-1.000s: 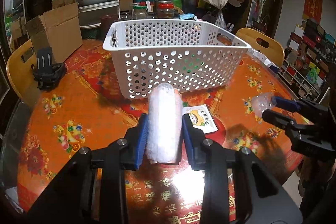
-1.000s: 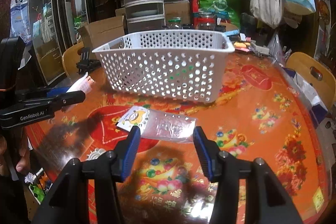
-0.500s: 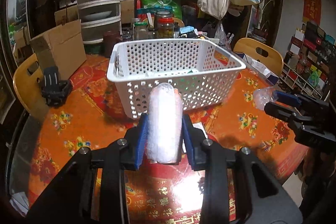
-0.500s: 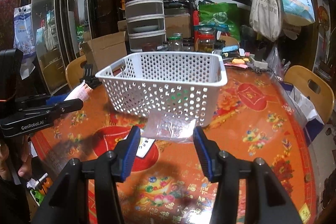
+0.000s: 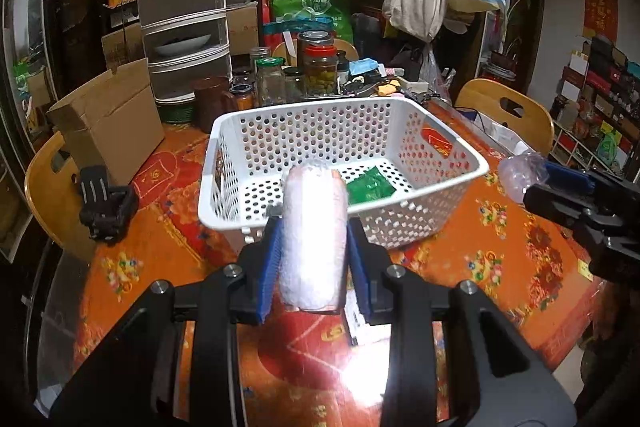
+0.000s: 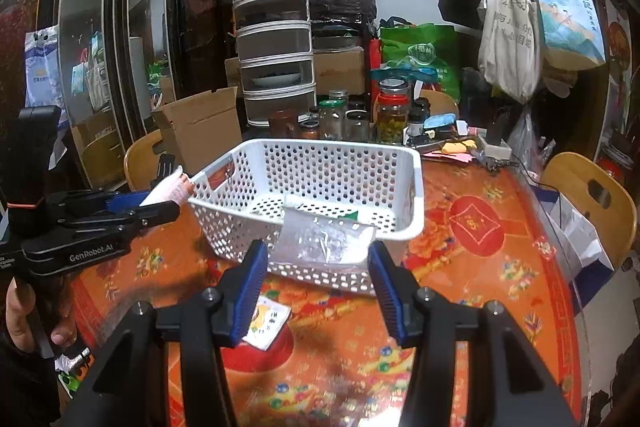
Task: Organize soft objects
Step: 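Carry the towel and plastic bag into the basket while both tools open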
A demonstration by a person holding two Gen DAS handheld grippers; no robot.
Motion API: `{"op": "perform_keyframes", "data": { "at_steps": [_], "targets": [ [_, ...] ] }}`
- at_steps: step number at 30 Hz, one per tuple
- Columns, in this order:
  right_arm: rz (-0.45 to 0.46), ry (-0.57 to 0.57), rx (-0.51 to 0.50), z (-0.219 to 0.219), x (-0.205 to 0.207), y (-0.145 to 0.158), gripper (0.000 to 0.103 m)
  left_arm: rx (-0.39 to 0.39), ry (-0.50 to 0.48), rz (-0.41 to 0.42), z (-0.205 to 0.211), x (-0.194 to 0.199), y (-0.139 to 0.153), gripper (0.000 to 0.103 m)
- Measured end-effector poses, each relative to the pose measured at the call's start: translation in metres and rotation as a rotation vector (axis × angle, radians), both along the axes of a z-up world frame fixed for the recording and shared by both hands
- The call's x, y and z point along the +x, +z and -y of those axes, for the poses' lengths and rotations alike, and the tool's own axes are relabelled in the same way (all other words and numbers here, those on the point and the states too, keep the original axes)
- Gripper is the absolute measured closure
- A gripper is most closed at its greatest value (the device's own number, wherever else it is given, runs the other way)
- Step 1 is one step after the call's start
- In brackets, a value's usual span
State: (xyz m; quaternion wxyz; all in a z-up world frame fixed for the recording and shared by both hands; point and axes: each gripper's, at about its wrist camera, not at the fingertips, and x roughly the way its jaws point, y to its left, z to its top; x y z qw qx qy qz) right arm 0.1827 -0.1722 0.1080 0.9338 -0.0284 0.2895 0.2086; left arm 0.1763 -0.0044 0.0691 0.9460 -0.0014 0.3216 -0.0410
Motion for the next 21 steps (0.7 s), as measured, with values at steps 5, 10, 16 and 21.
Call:
{"op": "perform_keyframes", "data": {
  "at_steps": [5, 10, 16, 21],
  "targets": [
    [-0.009, -0.017, -0.007, -0.005, 0.024, 0.006, 0.051, 0.022, 0.019, -0.024, -0.001, 0.035, 0.005, 0.073],
    [-0.060, -0.035, -0.022, -0.011, 0.065, 0.004, 0.051, 0.052, 0.035, -0.077, -0.001, 0.079, 0.004, 0.073],
    [-0.144, -0.060, -0.086, -0.024, 0.117, -0.015, 0.051, 0.088, 0.049, -0.186, 0.000, 0.140, -0.013, 0.073],
    [-0.202, -0.083, -0.132, -0.030, 0.150, -0.036, 0.051, 0.086, 0.058, -0.308, -0.004, 0.185, -0.046, 0.073]
  ]
}}
